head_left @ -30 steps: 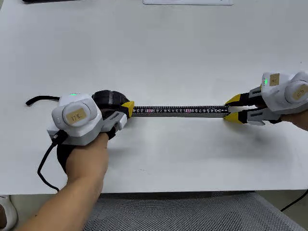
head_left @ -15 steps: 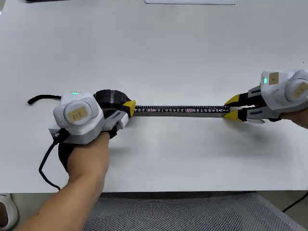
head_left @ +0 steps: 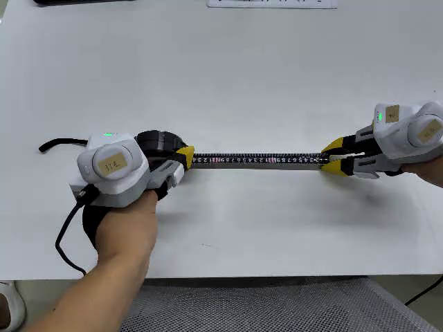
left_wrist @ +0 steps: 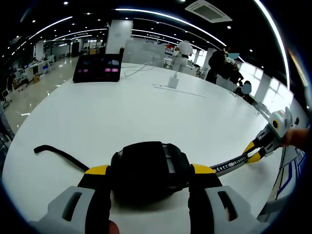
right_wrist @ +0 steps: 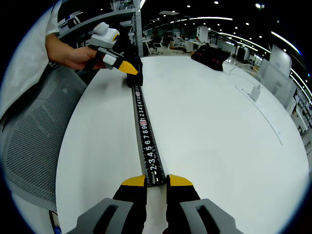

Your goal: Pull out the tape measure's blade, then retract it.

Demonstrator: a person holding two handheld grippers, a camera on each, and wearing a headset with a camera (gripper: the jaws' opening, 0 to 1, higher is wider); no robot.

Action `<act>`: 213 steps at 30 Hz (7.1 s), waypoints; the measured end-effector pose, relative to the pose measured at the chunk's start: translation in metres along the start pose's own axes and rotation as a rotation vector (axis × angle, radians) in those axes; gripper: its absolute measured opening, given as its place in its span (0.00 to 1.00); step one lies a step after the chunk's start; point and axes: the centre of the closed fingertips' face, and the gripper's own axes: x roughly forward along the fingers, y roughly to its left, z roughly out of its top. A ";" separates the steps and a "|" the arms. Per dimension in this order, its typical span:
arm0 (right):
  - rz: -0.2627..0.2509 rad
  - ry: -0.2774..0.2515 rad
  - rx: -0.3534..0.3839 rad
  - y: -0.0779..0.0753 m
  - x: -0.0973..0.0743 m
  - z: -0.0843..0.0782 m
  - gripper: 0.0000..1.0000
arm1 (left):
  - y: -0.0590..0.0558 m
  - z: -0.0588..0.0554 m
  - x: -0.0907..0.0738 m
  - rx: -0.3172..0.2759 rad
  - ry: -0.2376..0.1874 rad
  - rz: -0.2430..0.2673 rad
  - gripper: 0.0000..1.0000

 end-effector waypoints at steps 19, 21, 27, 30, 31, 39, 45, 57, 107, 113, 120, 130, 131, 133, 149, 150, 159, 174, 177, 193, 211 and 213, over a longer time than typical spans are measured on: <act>0.001 0.018 -0.022 0.000 0.001 -0.001 0.10 | 0.002 -0.001 0.001 -0.001 0.020 -0.009 0.57; 0.001 0.020 -0.026 0.000 0.001 0.000 0.10 | 0.002 -0.001 0.001 -0.003 0.023 -0.011 0.57; 0.007 0.010 -0.025 0.003 0.004 0.004 0.10 | 0.002 -0.002 0.001 -0.009 0.022 -0.014 0.57; 0.009 0.007 -0.026 0.003 0.005 0.006 0.10 | 0.002 -0.002 0.002 -0.013 0.023 -0.018 0.57; 0.011 0.004 -0.025 0.003 0.006 0.006 0.10 | 0.003 -0.002 0.002 -0.016 0.022 -0.020 0.57; 0.022 -0.007 -0.030 0.006 0.012 0.015 0.10 | 0.002 -0.002 0.002 -0.022 0.025 -0.022 0.57; 0.027 -0.024 -0.028 0.008 0.019 0.022 0.10 | 0.002 -0.002 0.001 -0.034 0.025 -0.025 0.57; 0.038 -0.051 -0.022 0.012 0.030 0.036 0.10 | 0.002 -0.002 0.000 -0.039 0.022 -0.032 0.57; 0.093 -0.150 -0.031 0.026 0.077 0.098 0.11 | 0.003 -0.002 -0.001 -0.057 0.023 -0.053 0.57; 0.101 -0.164 -0.021 0.028 0.080 0.105 0.11 | 0.003 -0.001 -0.001 -0.062 0.022 -0.054 0.57; 0.110 -0.179 -0.018 0.032 0.087 0.113 0.11 | 0.003 -0.001 -0.001 -0.063 0.022 -0.055 0.57; 0.114 -0.188 -0.019 0.034 0.095 0.121 0.11 | 0.003 -0.001 -0.001 -0.064 0.023 -0.056 0.57; 0.115 -0.191 -0.019 0.034 0.096 0.123 0.11 | 0.003 -0.001 -0.001 -0.065 0.022 -0.056 0.57; 0.115 -0.194 -0.021 0.035 0.098 0.125 0.11 | 0.003 -0.001 -0.001 -0.066 0.023 -0.056 0.57; 0.132 -0.218 -0.031 0.041 0.115 0.148 0.11 | 0.004 -0.001 -0.001 -0.076 0.025 -0.062 0.57; 0.132 -0.220 -0.032 0.041 0.116 0.149 0.11 | 0.004 -0.001 -0.001 -0.076 0.025 -0.062 0.57; 0.141 -0.231 -0.033 0.044 0.125 0.160 0.11 | 0.004 -0.002 -0.001 -0.080 0.024 -0.065 0.58; 0.155 -0.244 -0.045 0.049 0.140 0.178 0.11 | 0.003 -0.001 -0.001 -0.089 0.020 -0.070 0.58; 0.157 -0.242 -0.049 0.049 0.141 0.179 0.11 | 0.003 -0.001 -0.001 -0.086 0.018 -0.068 0.58; 0.156 -0.228 -0.024 0.049 0.144 0.179 0.12 | 0.002 -0.001 -0.001 -0.073 0.016 -0.061 0.60; 0.164 -0.224 0.008 0.051 0.145 0.178 0.19 | 0.002 -0.002 -0.002 -0.073 0.047 -0.063 0.61; 0.163 -0.224 0.006 0.051 0.146 0.179 0.19 | 0.002 -0.002 -0.002 -0.074 0.046 -0.064 0.61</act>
